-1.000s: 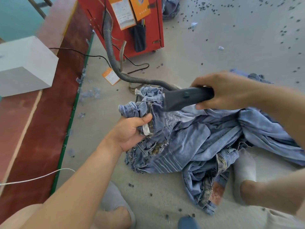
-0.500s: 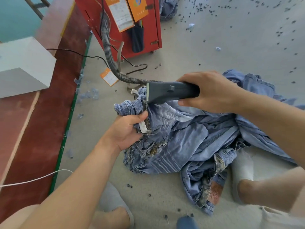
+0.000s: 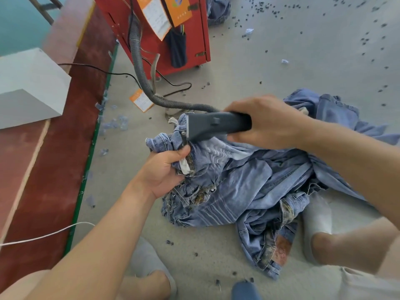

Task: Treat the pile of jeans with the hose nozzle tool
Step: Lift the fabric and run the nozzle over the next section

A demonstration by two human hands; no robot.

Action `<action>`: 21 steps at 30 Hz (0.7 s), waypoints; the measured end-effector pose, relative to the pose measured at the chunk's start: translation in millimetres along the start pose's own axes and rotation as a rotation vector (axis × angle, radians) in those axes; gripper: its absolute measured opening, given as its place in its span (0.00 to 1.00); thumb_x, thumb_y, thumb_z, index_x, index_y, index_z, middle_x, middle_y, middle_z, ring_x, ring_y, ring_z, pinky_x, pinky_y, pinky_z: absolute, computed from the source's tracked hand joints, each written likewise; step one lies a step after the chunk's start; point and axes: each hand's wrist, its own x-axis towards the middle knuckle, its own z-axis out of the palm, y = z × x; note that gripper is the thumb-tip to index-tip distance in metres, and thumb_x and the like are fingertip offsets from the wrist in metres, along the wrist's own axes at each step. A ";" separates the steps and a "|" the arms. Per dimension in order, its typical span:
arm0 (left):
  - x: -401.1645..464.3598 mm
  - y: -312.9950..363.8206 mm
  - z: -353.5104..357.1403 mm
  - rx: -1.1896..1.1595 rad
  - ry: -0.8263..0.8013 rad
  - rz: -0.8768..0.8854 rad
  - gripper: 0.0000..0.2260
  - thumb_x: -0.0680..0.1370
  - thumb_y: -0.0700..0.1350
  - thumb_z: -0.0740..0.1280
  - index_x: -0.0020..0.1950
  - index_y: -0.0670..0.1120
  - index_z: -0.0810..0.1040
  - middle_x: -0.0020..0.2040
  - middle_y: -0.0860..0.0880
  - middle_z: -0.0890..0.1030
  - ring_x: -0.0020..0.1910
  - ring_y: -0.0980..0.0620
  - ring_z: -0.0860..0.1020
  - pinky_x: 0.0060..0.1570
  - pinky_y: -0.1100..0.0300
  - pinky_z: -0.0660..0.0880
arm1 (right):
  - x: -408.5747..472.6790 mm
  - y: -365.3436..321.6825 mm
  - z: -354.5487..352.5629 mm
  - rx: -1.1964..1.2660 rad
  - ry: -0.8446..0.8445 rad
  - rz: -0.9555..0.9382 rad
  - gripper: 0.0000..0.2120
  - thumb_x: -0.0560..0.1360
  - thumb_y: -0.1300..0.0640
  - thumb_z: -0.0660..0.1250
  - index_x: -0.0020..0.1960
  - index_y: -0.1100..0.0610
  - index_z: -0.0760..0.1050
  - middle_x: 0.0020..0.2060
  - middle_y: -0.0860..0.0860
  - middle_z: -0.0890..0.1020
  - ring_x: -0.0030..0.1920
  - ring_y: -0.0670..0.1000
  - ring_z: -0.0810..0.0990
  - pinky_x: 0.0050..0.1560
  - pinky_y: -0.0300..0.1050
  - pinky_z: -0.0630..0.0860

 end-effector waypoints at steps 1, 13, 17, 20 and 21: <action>-0.1 -0.1 -0.2 0.011 0.006 0.005 0.16 0.76 0.35 0.66 0.64 0.42 0.83 0.66 0.38 0.81 0.65 0.37 0.80 0.57 0.43 0.81 | 2.8 -3.1 1.2 0.019 0.043 -0.012 0.13 0.74 0.51 0.75 0.58 0.51 0.82 0.42 0.47 0.84 0.42 0.50 0.80 0.44 0.48 0.74; -1.5 0.1 -0.2 0.049 0.003 0.015 0.15 0.76 0.35 0.66 0.60 0.45 0.86 0.62 0.41 0.84 0.60 0.41 0.83 0.52 0.47 0.82 | -2.5 -1.8 -5.7 -0.025 -0.050 0.018 0.13 0.74 0.51 0.74 0.58 0.49 0.82 0.41 0.46 0.84 0.41 0.50 0.80 0.45 0.49 0.76; -2.0 0.8 -0.5 0.093 0.005 0.021 0.14 0.75 0.34 0.68 0.56 0.45 0.88 0.60 0.42 0.85 0.59 0.42 0.84 0.52 0.49 0.82 | 7.6 -7.5 -4.7 -0.015 0.105 -0.023 0.11 0.75 0.51 0.74 0.56 0.53 0.82 0.41 0.48 0.83 0.41 0.52 0.79 0.44 0.48 0.71; -1.9 0.3 -0.9 0.073 0.040 0.023 0.14 0.75 0.35 0.68 0.57 0.44 0.87 0.61 0.40 0.85 0.59 0.41 0.84 0.51 0.48 0.83 | 8.2 5.0 -19.2 -0.039 0.153 0.034 0.12 0.74 0.49 0.74 0.55 0.53 0.81 0.39 0.49 0.82 0.40 0.54 0.78 0.42 0.49 0.68; -1.4 1.0 -1.7 0.062 0.058 0.025 0.14 0.75 0.35 0.68 0.57 0.43 0.87 0.61 0.40 0.84 0.59 0.41 0.84 0.51 0.48 0.83 | 6.6 10.8 -23.0 -0.042 0.145 0.058 0.12 0.73 0.49 0.74 0.54 0.53 0.81 0.38 0.50 0.81 0.39 0.55 0.77 0.41 0.49 0.68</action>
